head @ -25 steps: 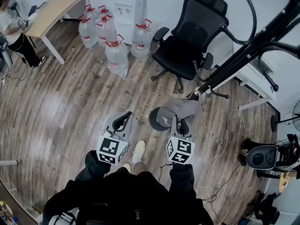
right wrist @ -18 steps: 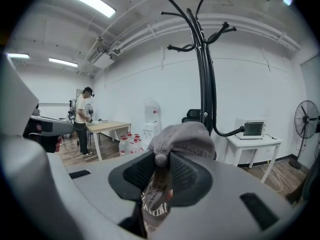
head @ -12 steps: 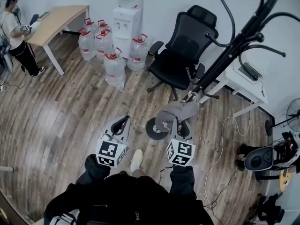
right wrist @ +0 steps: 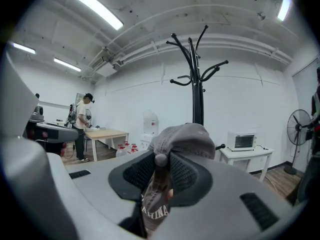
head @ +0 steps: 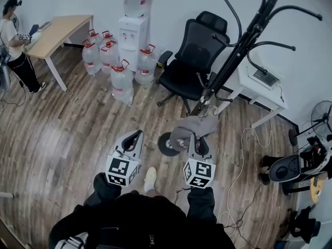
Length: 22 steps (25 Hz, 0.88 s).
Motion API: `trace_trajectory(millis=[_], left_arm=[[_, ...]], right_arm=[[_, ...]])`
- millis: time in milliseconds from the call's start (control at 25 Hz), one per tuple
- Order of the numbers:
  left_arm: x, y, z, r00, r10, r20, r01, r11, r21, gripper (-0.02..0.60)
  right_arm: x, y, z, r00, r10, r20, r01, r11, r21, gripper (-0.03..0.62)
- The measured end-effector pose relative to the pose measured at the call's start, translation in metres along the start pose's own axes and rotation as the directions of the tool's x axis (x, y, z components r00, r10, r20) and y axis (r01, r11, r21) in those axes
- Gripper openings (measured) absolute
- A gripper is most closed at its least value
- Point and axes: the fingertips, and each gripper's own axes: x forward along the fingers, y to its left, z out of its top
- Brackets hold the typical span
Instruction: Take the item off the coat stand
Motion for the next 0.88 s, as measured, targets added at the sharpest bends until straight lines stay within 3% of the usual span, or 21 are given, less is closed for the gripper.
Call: trace_trajectory(millis=[400, 880], left_arm=[[-0.037, -0.033, -0.001, 0.997, -0.071, 0.003, 0.071, 0.997, 0.024, 0.028], [-0.041, -0.062, -0.003, 0.989, -0.146, -0.033, 0.148, 0.987, 0.055, 0.028]], right_arm=[[-0.084, 0.001, -0.013, 0.997, -0.078, -0.002, 0.078, 0.997, 0.010, 0.101], [-0.125, -0.007, -0.031, 0.990, -0.137, -0.034, 0.139, 0.990, 0.038, 0.101]])
